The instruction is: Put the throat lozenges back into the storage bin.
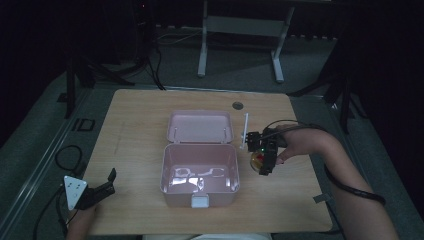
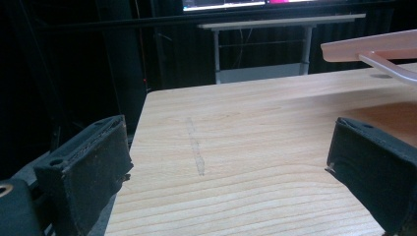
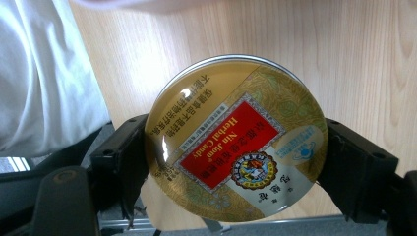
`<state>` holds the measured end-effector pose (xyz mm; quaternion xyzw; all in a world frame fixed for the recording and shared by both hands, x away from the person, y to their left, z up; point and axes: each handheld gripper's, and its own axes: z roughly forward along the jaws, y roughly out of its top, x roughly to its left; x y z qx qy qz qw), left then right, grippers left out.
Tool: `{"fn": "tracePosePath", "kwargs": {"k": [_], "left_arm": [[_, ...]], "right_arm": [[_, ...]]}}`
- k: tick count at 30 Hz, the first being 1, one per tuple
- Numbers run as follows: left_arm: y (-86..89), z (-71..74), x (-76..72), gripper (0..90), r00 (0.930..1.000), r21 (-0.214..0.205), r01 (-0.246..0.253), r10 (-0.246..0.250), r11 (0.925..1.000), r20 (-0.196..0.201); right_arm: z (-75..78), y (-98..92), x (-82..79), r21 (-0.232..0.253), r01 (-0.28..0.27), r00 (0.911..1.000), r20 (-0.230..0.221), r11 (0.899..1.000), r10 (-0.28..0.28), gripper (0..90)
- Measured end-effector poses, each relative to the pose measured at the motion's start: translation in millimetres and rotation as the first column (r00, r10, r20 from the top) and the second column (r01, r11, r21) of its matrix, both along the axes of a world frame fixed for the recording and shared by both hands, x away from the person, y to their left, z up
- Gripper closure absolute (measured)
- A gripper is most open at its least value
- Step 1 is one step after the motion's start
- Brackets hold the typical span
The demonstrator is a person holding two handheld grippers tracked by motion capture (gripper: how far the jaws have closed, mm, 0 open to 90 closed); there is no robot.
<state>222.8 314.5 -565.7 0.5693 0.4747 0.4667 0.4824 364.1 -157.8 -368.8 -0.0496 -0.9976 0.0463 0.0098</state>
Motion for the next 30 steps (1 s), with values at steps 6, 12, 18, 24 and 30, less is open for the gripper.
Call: {"fn": "tracePosePath", "kwargs": {"k": [6,12,18,24,30], "left_arm": [[0.0,-0.1,-0.2,3.2,1.0000,-0.001,0.003,-0.003,1.0000,0.001],[0.1,-0.1,-0.3,3.2,1.0000,-0.002,0.004,-0.004,1.0000,0.002],[0.8,-0.1,-0.3,3.2,1.0000,-0.003,0.003,-0.003,1.0000,0.001],[0.9,-0.2,-0.4,3.2,1.0000,-0.003,0.005,-0.005,1.0000,0.003],[0.9,-0.2,-0.4,3.2,1.0000,-0.003,0.007,-0.007,1.0000,0.003]], "right_arm": [[-1.4,24.4,-3.1,0.011,-0.044,0.9990,-0.008,0.999,0.045,20.1],[-3.0,46.1,-6.9,0.010,-0.083,0.9964,-0.017,0.997,0.083,20.1],[-2.5,67.1,-8.8,0.016,-0.112,0.9936,-0.014,0.994,0.112,20.1],[-1.7,86.7,-11.7,0.033,-0.145,0.9893,-0.016,0.989,0.145,20.1],[-3.6,94.1,-12.0,0.032,-0.153,0.9881,-0.015,0.988,0.153,20.1]]}}
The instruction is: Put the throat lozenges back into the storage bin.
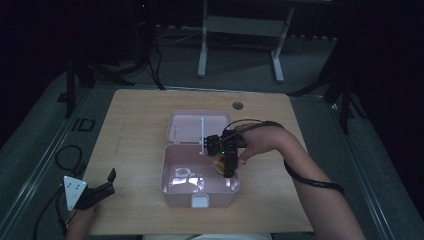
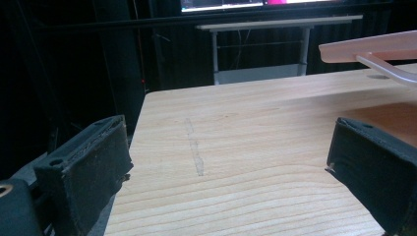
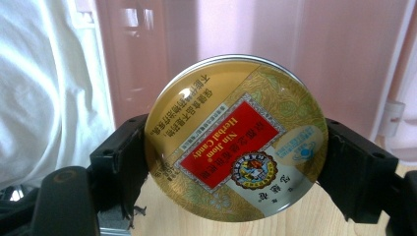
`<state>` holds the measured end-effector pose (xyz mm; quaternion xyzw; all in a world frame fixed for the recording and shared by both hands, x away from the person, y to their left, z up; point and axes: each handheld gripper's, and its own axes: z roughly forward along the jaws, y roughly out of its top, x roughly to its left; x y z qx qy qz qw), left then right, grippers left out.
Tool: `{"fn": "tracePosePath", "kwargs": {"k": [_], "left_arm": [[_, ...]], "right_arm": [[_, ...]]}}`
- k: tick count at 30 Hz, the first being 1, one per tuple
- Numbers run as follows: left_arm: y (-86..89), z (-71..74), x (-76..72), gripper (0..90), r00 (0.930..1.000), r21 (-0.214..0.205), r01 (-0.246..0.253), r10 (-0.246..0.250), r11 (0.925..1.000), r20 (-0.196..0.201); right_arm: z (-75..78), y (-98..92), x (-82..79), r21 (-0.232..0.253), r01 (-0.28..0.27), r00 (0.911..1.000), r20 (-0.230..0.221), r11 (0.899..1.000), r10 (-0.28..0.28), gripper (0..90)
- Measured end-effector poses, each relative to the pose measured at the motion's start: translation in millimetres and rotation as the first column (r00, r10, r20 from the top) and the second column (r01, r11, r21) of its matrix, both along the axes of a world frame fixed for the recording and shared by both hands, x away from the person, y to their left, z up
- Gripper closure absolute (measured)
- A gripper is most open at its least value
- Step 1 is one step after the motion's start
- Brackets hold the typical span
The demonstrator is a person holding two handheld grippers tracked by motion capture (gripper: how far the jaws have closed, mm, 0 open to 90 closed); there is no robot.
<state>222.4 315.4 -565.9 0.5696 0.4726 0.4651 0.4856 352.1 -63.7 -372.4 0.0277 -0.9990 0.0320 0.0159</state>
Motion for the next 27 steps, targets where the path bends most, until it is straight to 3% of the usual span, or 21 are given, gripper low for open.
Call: {"fn": "tracePosePath", "kwargs": {"k": [9,27], "left_arm": [[0.1,0.0,0.2,3.2,1.0000,-0.001,0.000,0.000,1.0000,-0.001],[0.0,0.0,0.3,3.2,1.0000,-0.001,0.002,-0.002,1.0000,-0.002]], "right_arm": [[-13.5,3.2,-1.8,-0.002,-0.017,0.9996,-0.021,1.000,0.017,20.1],[-67.4,5.9,-1.3,0.017,-0.058,0.9951,-0.079,0.998,0.059,20.0]]}}
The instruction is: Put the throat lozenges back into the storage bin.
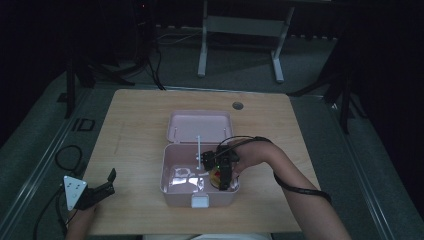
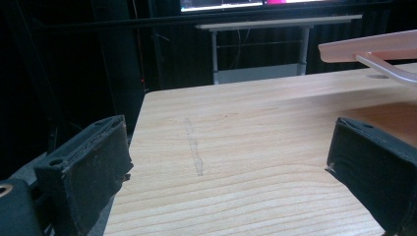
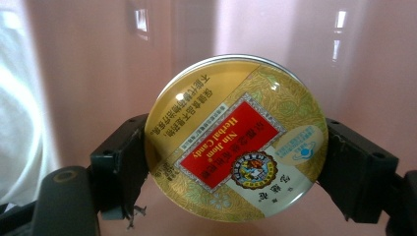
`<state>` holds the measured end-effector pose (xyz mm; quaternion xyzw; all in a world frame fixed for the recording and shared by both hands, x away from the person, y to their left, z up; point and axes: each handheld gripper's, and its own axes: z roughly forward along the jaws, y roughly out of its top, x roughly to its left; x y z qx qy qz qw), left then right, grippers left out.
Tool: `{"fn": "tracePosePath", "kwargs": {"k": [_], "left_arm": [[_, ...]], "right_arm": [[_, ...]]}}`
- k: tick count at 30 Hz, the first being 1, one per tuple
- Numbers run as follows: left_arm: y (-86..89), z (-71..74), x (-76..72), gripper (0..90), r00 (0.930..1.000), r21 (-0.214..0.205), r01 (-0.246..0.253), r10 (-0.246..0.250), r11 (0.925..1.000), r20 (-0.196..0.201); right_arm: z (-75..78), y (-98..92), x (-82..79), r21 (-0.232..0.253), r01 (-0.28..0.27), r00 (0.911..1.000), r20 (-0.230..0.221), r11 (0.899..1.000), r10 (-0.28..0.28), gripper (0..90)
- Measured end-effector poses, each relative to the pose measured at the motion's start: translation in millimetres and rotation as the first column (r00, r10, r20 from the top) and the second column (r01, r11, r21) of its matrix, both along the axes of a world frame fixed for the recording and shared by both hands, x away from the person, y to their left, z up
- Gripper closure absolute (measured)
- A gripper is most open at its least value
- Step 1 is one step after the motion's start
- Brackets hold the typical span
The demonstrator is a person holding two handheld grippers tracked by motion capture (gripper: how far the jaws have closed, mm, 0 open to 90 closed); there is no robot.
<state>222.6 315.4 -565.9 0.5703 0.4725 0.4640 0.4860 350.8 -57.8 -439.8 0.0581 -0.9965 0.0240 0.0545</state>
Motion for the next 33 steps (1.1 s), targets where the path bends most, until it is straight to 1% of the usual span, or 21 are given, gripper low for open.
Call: {"fn": "tracePosePath", "kwargs": {"k": [1,5,7,10,12,13,16,18,20,22,25,28,31,33], "left_arm": [[0.0,0.0,-0.1,3.2,1.0000,0.002,0.000,0.000,1.0000,0.000],[-0.3,0.0,0.0,3.2,1.0000,0.002,0.001,-0.001,1.0000,0.001],[-0.2,0.0,-0.1,3.2,1.0000,0.002,0.001,-0.001,1.0000,0.001],[-0.2,0.0,-0.1,3.2,1.0000,0.002,0.002,-0.002,1.0000,0.000],[-0.2,0.0,-0.1,3.2,1.0000,0.002,0.001,-0.001,1.0000,0.001],[-0.2,0.0,-0.1,3.1,1.0000,0.002,0.001,-0.001,1.0000,0.001],[-0.3,0.0,0.0,3.2,1.0000,0.002,0.001,-0.001,1.0000,0.000],[-0.3,0.0,-0.1,3.2,1.0000,0.004,0.002,-0.002,1.0000,0.001],[-0.4,0.0,-0.1,3.1,1.0000,0.005,0.002,-0.002,1.0000,0.001],[-0.4,0.0,-0.1,3.2,1.0000,0.005,0.002,-0.002,1.0000,0.001],[-0.4,0.0,0.0,3.2,1.0000,0.004,0.001,-0.001,1.0000,0.000],[-0.3,0.0,0.1,3.2,1.0000,0.004,0.001,-0.001,1.0000,-0.001],[-0.4,0.0,0.0,3.2,1.0000,0.004,0.002,-0.002,1.0000,0.001],[-0.4,0.0,0.0,3.1,1.0000,0.004,0.002,-0.002,1.0000,0.001]], "right_arm": [[-6.1,0.4,-0.5,-0.001,-0.012,0.9999,-0.001,1.000,0.012,20.1],[-17.9,1.7,-1.0,-0.017,-0.029,0.9996,-0.007,0.999,0.029,20.0],[-24.1,2.2,-1.0,-0.029,-0.037,0.9993,0.006,0.999,0.037,20.0],[-29.8,3.2,0.7,-0.036,-0.027,0.9995,0.015,0.999,0.027,20.1],[-31.8,3.4,0.9,-0.039,-0.029,0.9994,0.016,0.999,0.030,20.0],[-36.3,4.1,0.6,-0.053,-0.029,0.9994,0.019,0.998,0.030,20.0],[-42.6,5.7,1.3,-0.075,-0.021,0.9993,0.030,0.997,0.023,20.0],[-44.3,6.0,1.5,-0.078,-0.022,0.9992,0.031,0.997,0.024,20.0],[-46.2,6.8,1.6,-0.095,-0.015,0.9995,0.027,0.995,0.018,19.9],[-45.7,7.4,2.3,-0.101,0.004,0.9996,0.026,0.995,-0.001,19.8],[-45.4,7.8,3.1,-0.100,0.024,0.9996,0.020,0.995,-0.022,19.3],[-43.6,7.4,4.4,-0.087,0.041,0.9991,-0.001,0.995,-0.041,18.0],[-42.2,6.8,4.0,-0.085,0.049,0.9987,-0.013,0.995,-0.050,17.1],[-41.4,6.5,3.6,-0.085,0.040,0.9991,-0.012,0.996,-0.042,17.1]]}}
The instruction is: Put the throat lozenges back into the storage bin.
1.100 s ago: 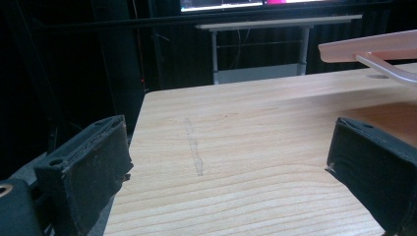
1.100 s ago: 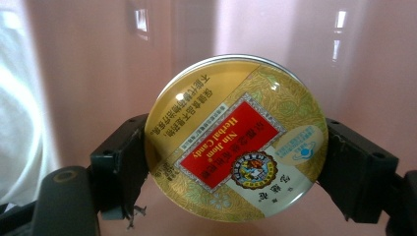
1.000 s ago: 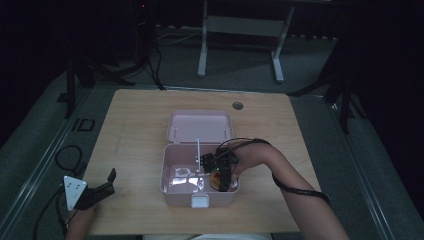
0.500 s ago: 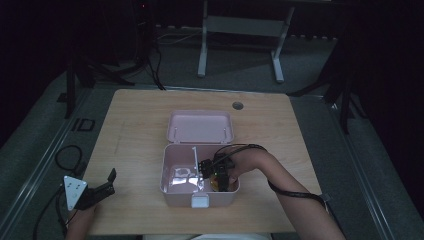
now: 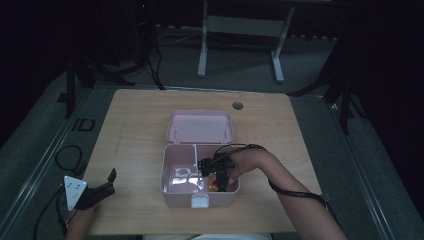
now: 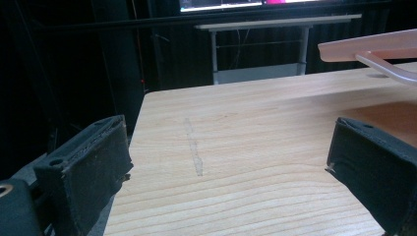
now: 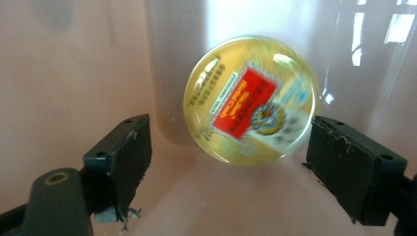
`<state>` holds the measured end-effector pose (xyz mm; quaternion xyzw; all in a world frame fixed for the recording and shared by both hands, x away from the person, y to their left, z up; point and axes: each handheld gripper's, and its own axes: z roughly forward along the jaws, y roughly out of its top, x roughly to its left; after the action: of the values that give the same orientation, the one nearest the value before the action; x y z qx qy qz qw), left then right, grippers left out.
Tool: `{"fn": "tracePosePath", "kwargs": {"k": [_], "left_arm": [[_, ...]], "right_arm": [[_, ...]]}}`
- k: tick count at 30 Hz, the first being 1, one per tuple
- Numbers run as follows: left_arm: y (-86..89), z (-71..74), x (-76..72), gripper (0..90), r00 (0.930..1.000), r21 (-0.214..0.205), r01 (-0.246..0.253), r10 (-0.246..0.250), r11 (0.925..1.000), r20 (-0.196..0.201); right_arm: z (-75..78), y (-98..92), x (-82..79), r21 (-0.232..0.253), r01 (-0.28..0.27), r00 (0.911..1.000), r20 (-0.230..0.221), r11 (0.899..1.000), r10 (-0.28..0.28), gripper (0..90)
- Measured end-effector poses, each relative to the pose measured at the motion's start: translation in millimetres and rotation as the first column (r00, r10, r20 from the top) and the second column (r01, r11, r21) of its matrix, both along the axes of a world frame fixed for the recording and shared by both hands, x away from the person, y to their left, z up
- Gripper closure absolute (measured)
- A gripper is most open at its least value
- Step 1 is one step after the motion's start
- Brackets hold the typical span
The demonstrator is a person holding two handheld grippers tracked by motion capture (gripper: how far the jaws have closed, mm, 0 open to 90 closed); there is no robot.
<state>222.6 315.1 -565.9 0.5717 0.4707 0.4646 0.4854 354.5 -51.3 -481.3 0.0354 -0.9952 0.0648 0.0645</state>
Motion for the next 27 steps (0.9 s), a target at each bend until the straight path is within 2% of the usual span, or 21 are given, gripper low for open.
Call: {"fn": "tracePosePath", "kwargs": {"k": [5,10,13,16,17,20,22,27], "left_arm": [[0.0,0.0,0.0,3.2,1.0000,-0.001,0.001,-0.001,1.0000,0.000],[0.0,0.0,-0.1,3.2,1.0000,-0.001,0.001,-0.001,1.0000,0.000],[0.0,0.0,-0.1,3.2,1.0000,-0.001,0.001,-0.001,1.0000,0.000],[0.0,0.0,-0.1,3.1,1.0000,-0.001,0.000,0.000,1.0000,0.001],[0.0,0.0,-0.1,3.1,1.0000,-0.001,0.000,0.000,1.0000,0.001],[-0.1,0.0,-0.2,3.1,1.0000,-0.001,0.000,0.000,1.0000,0.001],[-0.1,-0.1,-0.2,3.1,1.0000,-0.001,-0.001,0.001,1.0000,0.002],[0.0,-0.1,-0.2,3.2,1.0000,-0.003,-0.003,0.003,1.0000,0.001]], "right_arm": [[7.7,-1.5,-0.9,0.022,-0.009,0.9996,0.027,1.000,0.009,17.1],[25.6,-7.4,-0.4,0.091,0.000,0.9986,0.054,0.996,-0.005,17.1],[40.4,-12.9,-0.7,0.152,0.009,0.9973,0.070,0.988,-0.020,16.6],[44.3,-14.9,-1.0,0.168,0.017,0.9970,0.072,0.986,-0.029,15.3],[58.3,-23.4,-1.3,0.207,0.020,0.9971,0.068,0.978,-0.035,13.0],[71.1,-33.4,0.3,0.248,0.037,0.9943,0.088,0.968,-0.060,12.9],[77.6,-40.9,1.6,0.274,0.037,0.9919,0.107,0.961,-0.068,12.9],[88.3,-62.0,5.2,0.321,0.075,0.9844,0.127,0.944,-0.121,12.8]]}}
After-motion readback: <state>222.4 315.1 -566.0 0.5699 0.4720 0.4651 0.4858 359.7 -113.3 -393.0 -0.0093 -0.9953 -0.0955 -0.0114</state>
